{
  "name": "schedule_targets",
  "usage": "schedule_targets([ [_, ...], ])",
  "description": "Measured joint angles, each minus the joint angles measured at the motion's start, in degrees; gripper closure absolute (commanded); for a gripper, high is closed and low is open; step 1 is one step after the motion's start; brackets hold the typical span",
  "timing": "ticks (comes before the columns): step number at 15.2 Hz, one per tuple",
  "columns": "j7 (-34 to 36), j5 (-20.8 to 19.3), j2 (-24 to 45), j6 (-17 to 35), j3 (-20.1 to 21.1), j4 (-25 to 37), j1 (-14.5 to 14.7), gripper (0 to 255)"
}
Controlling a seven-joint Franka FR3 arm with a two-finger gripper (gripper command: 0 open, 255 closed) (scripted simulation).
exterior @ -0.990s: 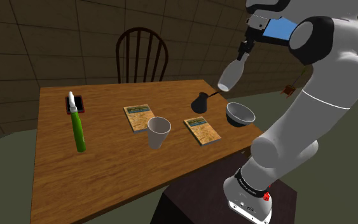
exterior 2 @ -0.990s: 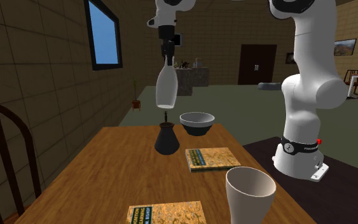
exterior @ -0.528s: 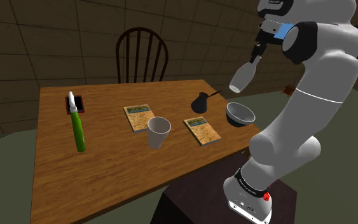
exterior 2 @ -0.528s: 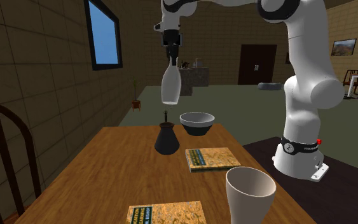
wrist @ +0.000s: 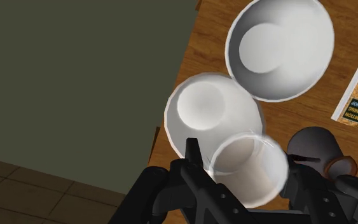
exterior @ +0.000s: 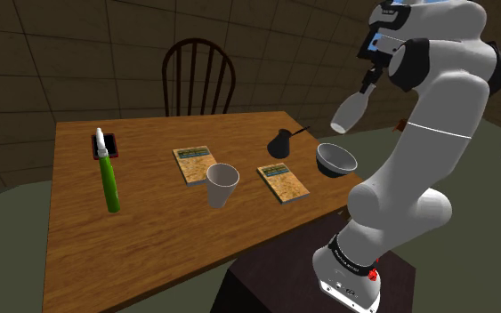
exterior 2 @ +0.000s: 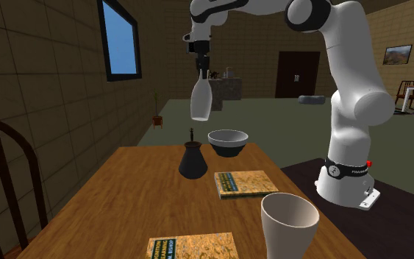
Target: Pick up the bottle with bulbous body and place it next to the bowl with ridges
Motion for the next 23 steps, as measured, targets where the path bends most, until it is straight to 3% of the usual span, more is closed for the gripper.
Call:
schedule_targets([
  [23,-0.2,0.2,0.0,17.8,0.6,-17.8,1.2,255],
])
